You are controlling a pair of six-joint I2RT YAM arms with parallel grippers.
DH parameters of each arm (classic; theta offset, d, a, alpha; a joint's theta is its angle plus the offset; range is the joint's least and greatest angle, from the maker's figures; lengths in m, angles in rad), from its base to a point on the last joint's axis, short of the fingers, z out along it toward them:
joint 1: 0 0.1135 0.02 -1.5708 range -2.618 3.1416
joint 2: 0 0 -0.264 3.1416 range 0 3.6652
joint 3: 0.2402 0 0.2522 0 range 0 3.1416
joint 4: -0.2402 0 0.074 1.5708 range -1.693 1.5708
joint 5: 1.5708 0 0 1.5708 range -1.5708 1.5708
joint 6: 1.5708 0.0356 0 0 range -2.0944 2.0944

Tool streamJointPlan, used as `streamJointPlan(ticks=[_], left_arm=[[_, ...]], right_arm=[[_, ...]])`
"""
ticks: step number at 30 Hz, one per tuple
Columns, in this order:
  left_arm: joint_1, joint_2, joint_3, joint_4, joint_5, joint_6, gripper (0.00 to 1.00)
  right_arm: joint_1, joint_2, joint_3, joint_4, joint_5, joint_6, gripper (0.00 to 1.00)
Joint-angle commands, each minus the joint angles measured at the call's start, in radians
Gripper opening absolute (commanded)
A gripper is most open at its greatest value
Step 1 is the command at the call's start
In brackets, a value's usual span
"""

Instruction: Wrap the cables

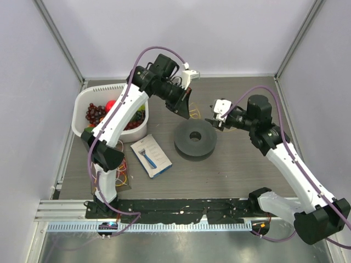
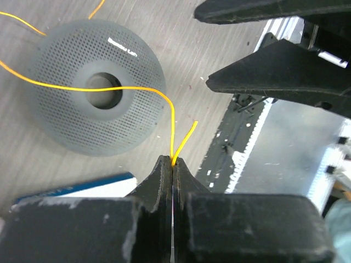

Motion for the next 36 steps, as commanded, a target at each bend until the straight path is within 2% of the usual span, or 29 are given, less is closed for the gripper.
streamJointPlan(ticks=[1,4,5,6,7,10,15,22,25,29,36], left_arm=[[0.013,-0.023,-0.044,-0.026,0.081,-0.168,0.0],[0.012,-0.038,-0.097,-0.009,0.123,-0.213,0.0],[0.012,-0.043,-0.111,-0.006,0.131,-0.222,0.0],[0.012,-0.046,-0.118,-0.004,0.14,-0.23,0.0],[0.012,-0.046,-0.124,-0.007,0.146,-0.239,0.0],[0.013,-0.046,-0.14,-0.007,0.189,-0.26,0.0],[0.012,-0.046,-0.166,-0.001,0.237,-0.303,0.0],[0.013,-0.053,-0.186,-0.007,0.27,-0.311,0.0],[0.013,-0.057,-0.195,-0.012,0.273,-0.309,0.0],[0.013,-0.057,-0.197,-0.023,0.29,-0.296,0.0],[0.01,-0.061,-0.206,-0.027,0.286,-0.286,0.0]], right_arm=[[-0.001,-0.085,-0.075,0.145,0.015,-0.033,0.59],[0.004,-0.11,-0.092,0.154,-0.034,-0.033,0.61],[0.005,-0.113,-0.093,0.157,-0.058,-0.038,0.64],[0.01,-0.122,-0.101,0.165,-0.068,-0.046,0.72],[0.022,-0.126,-0.109,0.202,-0.083,-0.046,0.73],[0.062,-0.156,-0.156,0.254,-0.097,-0.096,0.75],[0.167,-0.173,-0.19,0.194,-0.082,-0.285,0.75],[0.283,-0.143,-0.217,0.197,0.066,-0.446,0.68],[0.289,-0.131,-0.217,0.19,0.089,-0.504,0.58],[0.29,-0.12,-0.207,0.153,0.112,-0.553,0.49],[0.29,-0.113,-0.173,0.073,0.147,-0.558,0.5]])
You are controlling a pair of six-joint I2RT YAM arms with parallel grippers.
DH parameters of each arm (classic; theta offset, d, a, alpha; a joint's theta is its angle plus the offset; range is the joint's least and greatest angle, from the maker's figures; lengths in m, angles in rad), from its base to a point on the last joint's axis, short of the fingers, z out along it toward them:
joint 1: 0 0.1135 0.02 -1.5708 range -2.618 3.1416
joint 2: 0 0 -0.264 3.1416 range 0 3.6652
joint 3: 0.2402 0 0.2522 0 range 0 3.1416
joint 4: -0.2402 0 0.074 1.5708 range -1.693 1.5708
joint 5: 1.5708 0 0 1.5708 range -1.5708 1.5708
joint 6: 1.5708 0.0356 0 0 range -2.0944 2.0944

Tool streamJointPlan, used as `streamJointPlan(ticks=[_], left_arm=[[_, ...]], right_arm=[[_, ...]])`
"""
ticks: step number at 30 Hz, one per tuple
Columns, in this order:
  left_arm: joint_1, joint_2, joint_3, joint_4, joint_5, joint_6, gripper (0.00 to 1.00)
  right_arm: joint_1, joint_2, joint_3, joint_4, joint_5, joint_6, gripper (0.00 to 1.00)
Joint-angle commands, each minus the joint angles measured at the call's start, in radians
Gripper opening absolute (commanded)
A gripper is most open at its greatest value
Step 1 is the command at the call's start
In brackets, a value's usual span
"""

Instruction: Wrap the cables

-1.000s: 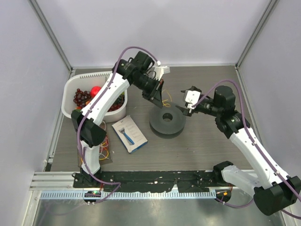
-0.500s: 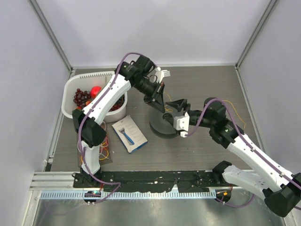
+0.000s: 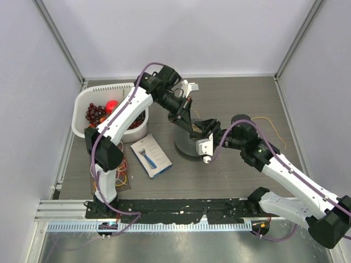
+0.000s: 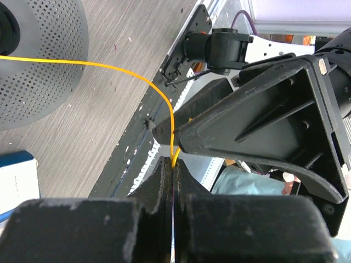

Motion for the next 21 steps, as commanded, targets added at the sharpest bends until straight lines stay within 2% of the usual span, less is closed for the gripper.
streamJointPlan(ticks=[1,7,11,21], left_arm=[[-0.001,-0.055,-0.006,-0.02,0.037,0.01,0.0],[-0.005,-0.052,-0.002,-0.031,0.031,0.027,0.0],[-0.013,-0.063,-0.01,-0.038,0.027,0.041,0.0],[-0.021,-0.071,-0.01,-0.058,0.01,0.074,0.0]], right_arm=[[0.006,0.006,0.047,-0.034,0.031,-0.051,0.5],[0.005,0.039,0.08,-0.057,0.028,-0.04,0.42],[0.004,0.054,0.106,-0.065,0.034,-0.013,0.33],[0.002,0.082,0.161,-0.137,0.023,0.027,0.31]])
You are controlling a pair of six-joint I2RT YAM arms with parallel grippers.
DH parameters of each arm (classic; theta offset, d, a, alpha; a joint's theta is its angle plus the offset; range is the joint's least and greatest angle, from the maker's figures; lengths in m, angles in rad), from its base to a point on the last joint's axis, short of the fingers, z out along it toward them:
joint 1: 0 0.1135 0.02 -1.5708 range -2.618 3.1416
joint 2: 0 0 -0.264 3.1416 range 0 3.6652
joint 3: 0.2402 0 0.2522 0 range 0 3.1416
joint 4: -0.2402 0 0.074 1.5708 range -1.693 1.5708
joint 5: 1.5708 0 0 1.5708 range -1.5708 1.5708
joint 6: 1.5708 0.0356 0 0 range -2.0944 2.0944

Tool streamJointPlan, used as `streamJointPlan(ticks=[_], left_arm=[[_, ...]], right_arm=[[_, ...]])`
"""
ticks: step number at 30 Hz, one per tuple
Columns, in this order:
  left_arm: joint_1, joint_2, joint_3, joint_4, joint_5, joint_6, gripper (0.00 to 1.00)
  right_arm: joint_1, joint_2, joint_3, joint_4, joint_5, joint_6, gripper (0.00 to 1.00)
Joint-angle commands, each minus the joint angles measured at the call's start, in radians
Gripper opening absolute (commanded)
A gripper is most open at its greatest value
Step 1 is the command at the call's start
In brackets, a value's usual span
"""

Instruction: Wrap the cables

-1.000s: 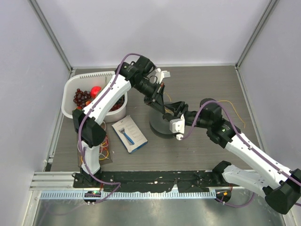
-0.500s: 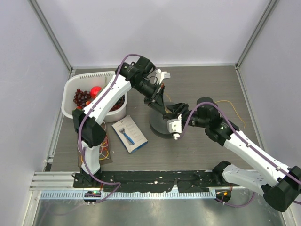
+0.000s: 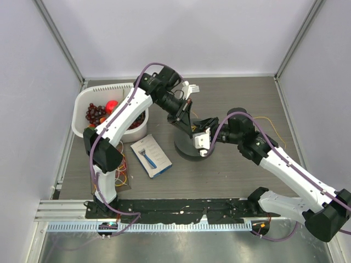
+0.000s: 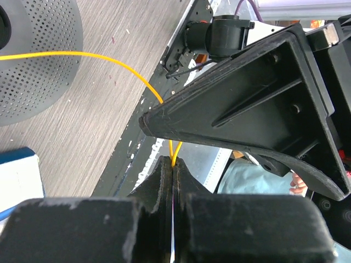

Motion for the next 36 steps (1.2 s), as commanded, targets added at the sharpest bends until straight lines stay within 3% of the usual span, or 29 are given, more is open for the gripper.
streamJointPlan(ticks=[1,12,18,21,25,27,31,36], left_arm=[[-0.005,-0.051,0.002,-0.03,0.009,0.02,0.0],[-0.007,-0.044,0.005,-0.024,0.012,0.008,0.0],[-0.005,-0.044,-0.001,-0.013,0.029,-0.001,0.0],[-0.007,-0.047,-0.012,-0.007,0.032,-0.004,0.02],[0.015,-0.061,-0.014,0.008,0.048,0.003,0.49],[0.047,-0.073,-0.008,0.033,0.048,0.014,0.62],[0.13,-0.122,-0.026,0.17,-0.01,-0.001,0.96],[0.193,-0.121,-0.067,0.266,-0.164,0.046,1.0]], right_arm=[[0.004,0.006,0.051,-0.028,-0.001,0.013,0.31],[0.002,-0.005,0.039,-0.039,0.011,-0.029,0.25],[0.002,-0.008,0.033,-0.012,0.024,-0.023,0.15],[0.002,-0.005,0.045,-0.013,0.024,-0.001,0.05],[0.001,0.001,0.069,-0.016,0.042,0.066,0.01],[-0.024,0.018,0.097,-0.013,0.05,0.132,0.01],[-0.207,0.087,0.172,0.028,-0.005,0.351,0.01],[-0.355,0.2,0.301,0.103,0.079,0.583,0.01]])
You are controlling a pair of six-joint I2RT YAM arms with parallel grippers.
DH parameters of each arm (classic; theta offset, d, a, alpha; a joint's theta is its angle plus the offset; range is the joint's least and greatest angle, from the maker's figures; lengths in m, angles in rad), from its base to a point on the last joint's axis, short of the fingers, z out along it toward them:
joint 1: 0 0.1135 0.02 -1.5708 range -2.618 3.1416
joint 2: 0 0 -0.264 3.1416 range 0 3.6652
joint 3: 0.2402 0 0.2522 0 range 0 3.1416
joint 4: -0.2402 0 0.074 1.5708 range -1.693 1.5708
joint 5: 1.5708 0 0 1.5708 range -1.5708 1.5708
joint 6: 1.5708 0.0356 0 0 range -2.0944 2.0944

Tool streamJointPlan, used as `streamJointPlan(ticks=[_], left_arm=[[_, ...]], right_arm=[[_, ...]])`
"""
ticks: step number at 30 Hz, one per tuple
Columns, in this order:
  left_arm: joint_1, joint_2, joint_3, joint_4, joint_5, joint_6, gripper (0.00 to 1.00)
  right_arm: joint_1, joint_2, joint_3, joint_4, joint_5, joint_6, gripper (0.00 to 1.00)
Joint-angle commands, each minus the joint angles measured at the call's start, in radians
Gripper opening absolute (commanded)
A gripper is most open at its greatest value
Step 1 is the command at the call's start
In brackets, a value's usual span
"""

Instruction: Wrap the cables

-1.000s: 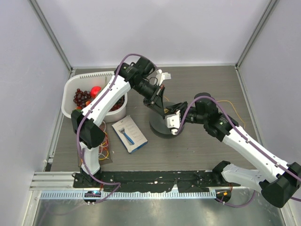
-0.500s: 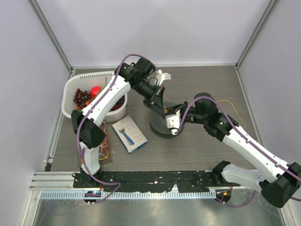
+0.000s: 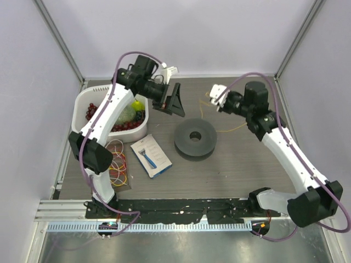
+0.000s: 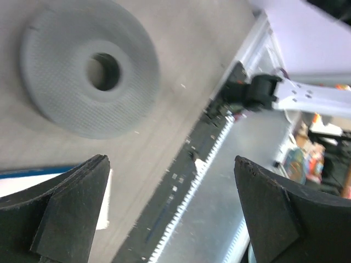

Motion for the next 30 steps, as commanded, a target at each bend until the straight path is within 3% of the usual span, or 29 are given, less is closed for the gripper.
streamJointPlan(ticks=[1,6,9,13,19,27,30], left_arm=[[0.047,-0.03,-0.014,0.132,-0.135,0.045,1.0],[0.046,0.052,-0.014,0.201,-0.311,0.174,1.0],[0.046,0.142,0.03,0.199,-0.309,0.272,1.0],[0.042,0.254,0.061,0.237,-0.29,0.294,1.0],[0.027,0.452,0.248,0.084,-0.148,0.354,1.0],[0.015,0.53,0.179,0.101,-0.002,0.358,1.0],[0.015,0.56,0.158,0.101,0.086,0.355,0.94]], right_arm=[[-0.115,0.058,0.114,0.133,0.078,0.291,0.01],[-0.256,0.094,0.138,0.23,0.08,0.419,0.01],[-0.351,0.13,0.168,0.245,0.109,0.477,0.01],[-0.454,0.136,0.187,0.219,0.15,0.521,0.01],[-0.505,0.102,0.174,0.083,0.17,0.498,0.01],[-0.51,0.062,0.108,-0.06,0.107,0.524,0.01],[-0.51,0.099,0.141,-0.162,0.109,0.569,0.01]])
